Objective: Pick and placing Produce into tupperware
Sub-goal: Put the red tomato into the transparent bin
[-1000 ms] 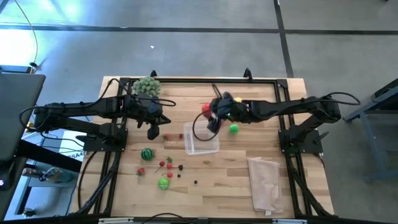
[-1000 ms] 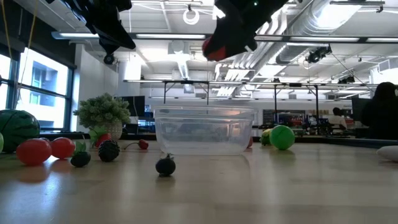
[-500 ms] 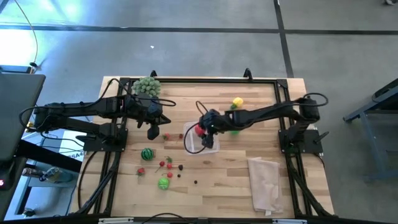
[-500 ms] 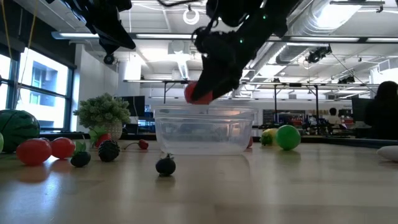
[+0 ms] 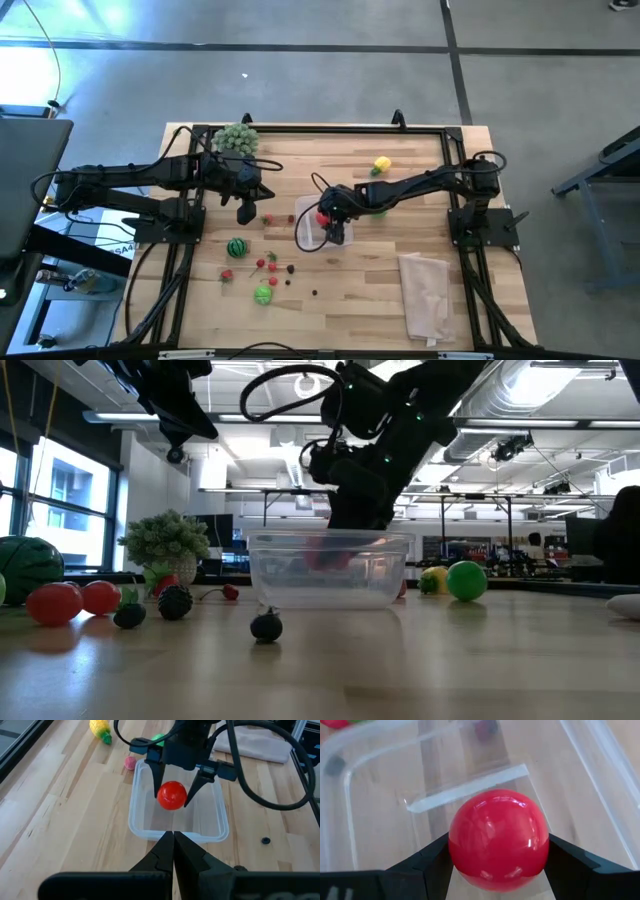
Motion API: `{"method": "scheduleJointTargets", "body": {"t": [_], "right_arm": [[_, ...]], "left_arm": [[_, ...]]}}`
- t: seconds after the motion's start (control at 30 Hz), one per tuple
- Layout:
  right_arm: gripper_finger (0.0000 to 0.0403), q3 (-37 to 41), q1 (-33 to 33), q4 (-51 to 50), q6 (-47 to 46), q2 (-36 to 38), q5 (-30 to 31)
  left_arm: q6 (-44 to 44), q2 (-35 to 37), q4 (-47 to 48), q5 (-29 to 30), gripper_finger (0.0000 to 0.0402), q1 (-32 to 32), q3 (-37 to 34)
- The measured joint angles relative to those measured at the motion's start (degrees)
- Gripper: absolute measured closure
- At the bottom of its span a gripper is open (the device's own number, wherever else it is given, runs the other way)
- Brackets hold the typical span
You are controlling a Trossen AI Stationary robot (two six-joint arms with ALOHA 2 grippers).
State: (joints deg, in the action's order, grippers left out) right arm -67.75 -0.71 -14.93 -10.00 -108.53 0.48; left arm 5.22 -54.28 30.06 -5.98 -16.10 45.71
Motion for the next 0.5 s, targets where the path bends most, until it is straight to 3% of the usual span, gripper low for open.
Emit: {"method": "scheduleJointTargets", "body": {"t": [0.5], "right_arm": [[0.0145, 0.0, 0.09, -0.25, 1.88, 0.0, 1.74]], "left_arm": [[-0.01, 0.0, 0.0, 0.02, 0.0401, 0.0, 0.0]]}}
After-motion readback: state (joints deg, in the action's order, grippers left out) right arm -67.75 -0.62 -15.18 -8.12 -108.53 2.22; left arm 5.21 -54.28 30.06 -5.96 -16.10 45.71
